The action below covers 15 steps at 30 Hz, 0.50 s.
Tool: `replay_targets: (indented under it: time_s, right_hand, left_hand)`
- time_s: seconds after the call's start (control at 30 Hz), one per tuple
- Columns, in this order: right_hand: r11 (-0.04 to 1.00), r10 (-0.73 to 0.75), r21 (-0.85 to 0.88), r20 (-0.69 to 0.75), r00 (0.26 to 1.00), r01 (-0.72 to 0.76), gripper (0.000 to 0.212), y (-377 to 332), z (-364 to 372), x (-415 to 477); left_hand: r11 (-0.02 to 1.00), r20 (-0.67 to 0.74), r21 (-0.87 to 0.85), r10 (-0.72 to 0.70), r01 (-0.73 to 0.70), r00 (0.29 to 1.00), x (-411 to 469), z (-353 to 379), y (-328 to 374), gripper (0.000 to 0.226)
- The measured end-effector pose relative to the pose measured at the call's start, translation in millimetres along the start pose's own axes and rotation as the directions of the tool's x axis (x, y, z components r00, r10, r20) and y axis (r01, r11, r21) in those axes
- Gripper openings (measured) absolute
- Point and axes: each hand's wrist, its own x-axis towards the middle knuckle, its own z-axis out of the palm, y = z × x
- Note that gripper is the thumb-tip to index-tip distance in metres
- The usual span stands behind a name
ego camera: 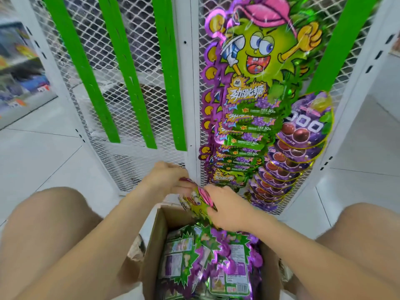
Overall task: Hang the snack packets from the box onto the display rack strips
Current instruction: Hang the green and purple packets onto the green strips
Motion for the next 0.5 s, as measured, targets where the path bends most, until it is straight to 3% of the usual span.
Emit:
replay_targets:
  time_s: [0.07, 0.13, 0.23, 0.27, 0.33, 0.5]
  right_hand:
    - [0.996, 0.069, 0.069, -0.124, 0.990, -0.060, 0.026, 1.4, -12.0, 1.7]
    - [0.992, 0.090, 0.113, -0.269, 0.959, -0.061, 0.033, 3.3, -26.5, 4.4]
    - [0.993, 0.082, 0.110, -0.453, 0.888, -0.035, 0.035, 5.3, -42.9, 12.8]
    - [0.994, 0.082, 0.107, -0.482, 0.872, -0.034, 0.034, 4.4, -47.6, 15.3]
    - [0.994, 0.067, 0.105, -0.524, 0.849, -0.013, 0.034, 4.1, -54.3, 22.0]
    - [1.000, 0.010, 0.025, -0.570, 0.822, 0.005, 0.027, -4.3, -58.1, 40.9]
  left_hand:
    - [1.000, -0.039, -0.002, 0.014, -0.014, 0.999, -2.3, -1.3, 6.6, 0.024]
    - [0.977, -0.108, 0.206, 0.073, -0.050, 0.991, -3.7, -4.4, 14.2, 0.019]
    - [0.716, -0.143, 0.679, 0.348, -0.164, 0.927, 6.9, -12.4, 26.7, 0.029]
    - [0.662, -0.132, 0.717, 0.437, -0.219, 0.890, 13.5, -13.8, 30.1, 0.027]
    - [0.639, -0.140, 0.706, 0.549, -0.306, 0.824, 30.4, -17.9, 39.3, 0.045]
    - [0.684, -0.322, 0.605, 0.678, -0.407, 0.661, 67.3, -6.2, 59.4, 0.066]
